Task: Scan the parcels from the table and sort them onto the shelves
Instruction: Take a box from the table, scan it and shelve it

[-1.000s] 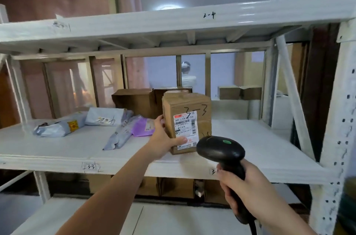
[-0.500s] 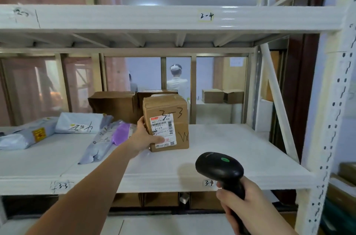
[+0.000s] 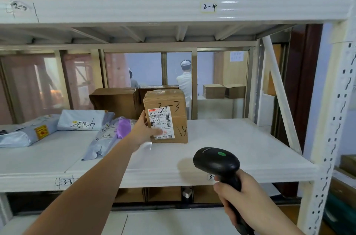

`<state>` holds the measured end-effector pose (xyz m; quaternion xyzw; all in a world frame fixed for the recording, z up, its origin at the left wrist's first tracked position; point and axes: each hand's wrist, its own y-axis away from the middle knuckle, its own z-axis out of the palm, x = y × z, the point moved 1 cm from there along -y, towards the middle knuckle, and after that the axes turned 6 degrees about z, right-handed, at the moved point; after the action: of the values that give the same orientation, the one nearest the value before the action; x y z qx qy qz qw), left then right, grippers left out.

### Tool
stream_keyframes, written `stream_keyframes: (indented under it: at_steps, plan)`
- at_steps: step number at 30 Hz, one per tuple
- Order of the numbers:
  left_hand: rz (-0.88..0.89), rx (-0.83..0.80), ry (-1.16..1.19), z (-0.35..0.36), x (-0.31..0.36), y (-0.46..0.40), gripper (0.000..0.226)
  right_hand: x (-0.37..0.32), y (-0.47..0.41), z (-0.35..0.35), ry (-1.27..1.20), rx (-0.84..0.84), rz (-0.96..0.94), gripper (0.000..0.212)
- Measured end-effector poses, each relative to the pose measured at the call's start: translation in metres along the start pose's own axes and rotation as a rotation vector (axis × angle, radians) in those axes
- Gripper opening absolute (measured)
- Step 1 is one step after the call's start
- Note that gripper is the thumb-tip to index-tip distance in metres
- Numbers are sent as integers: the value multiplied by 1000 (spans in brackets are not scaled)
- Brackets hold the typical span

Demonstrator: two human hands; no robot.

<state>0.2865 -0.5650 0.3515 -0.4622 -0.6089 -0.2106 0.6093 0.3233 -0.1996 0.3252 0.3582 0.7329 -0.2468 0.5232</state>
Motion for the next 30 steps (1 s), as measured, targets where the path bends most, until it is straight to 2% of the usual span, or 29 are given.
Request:
stream_keyframes:
  at_steps: [4,6,9,11,13,15,16,18,20,26,30]
  plan:
    - [-54,80,8,-1,-6,3,113,-3,5,2,19,-22,-13,8]
    - [-46,136,-27,0,-7,8,102,-5,7,2,26,-27,-25,7]
    - [-73,183,-121,6,-2,18,102,-8,10,1,24,-33,-44,7]
    - [-120,188,-173,6,-1,28,87,-9,12,2,28,-39,-40,8]
    - [-158,156,-276,7,3,43,68,-10,13,4,25,-46,-41,8]
    - [-144,72,-507,8,15,65,47,-10,14,7,1,-51,-53,6]
    - [-115,25,-642,8,19,74,43,-10,16,8,-9,-58,-60,5]
    - [-94,-32,-867,10,26,90,47,-9,20,10,-3,-86,-71,5]
    - [-68,-26,-979,16,33,101,52,-8,28,13,2,-93,-66,5]
    - [129,-95,-937,67,50,114,53,-8,73,32,56,67,-65,9]
    - [316,-277,-843,117,60,130,57,-1,114,35,33,208,4,5]
